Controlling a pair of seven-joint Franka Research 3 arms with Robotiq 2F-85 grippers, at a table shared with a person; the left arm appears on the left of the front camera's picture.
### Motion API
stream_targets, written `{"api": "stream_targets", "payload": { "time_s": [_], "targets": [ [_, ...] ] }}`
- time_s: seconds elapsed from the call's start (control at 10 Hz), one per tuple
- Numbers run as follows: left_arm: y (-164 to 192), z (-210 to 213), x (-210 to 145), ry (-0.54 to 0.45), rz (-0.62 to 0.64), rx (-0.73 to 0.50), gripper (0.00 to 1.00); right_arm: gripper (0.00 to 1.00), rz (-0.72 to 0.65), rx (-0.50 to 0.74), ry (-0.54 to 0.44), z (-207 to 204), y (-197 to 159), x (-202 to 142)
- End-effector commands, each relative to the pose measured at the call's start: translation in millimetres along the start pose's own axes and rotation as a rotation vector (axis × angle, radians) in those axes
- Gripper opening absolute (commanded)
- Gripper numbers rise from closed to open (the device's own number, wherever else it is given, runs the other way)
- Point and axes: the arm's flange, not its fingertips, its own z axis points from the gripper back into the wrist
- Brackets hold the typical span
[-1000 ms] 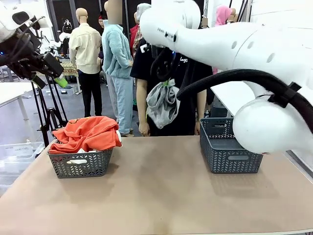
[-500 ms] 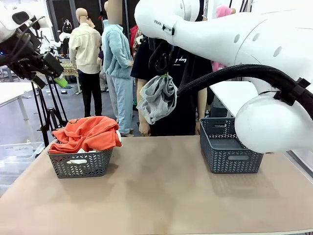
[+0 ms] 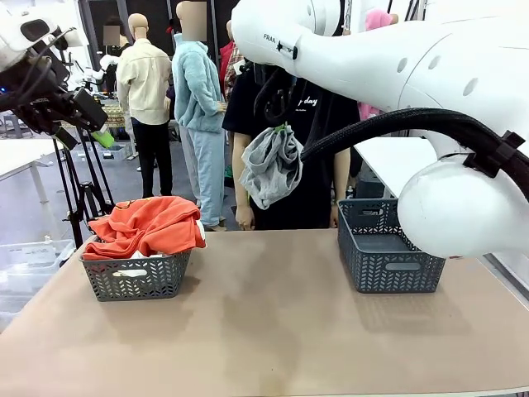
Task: Sort the tops and bottoms.
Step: Lift clothes from the center of the table with your right hand, then sort the clothes according to human instructions.
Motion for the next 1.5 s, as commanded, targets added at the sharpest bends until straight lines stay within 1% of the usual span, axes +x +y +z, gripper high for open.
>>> {"api": "stream_targets", "payload": {
  "time_s": [0.0, 1.4],
  "targets": [
    [0.5, 1.4, -1.9, 0.005, 0.007, -0.005, 0.88, 0.00, -0.001, 0.010, -0.001, 1.8, 0.9, -0.5],
    [0.5, 1.4, -1.9, 0.005, 0.007, -0.005, 0.88, 0.00, -0.001, 0.010, -0.001, 1.8, 0.9, -0.5]
  ]
}}
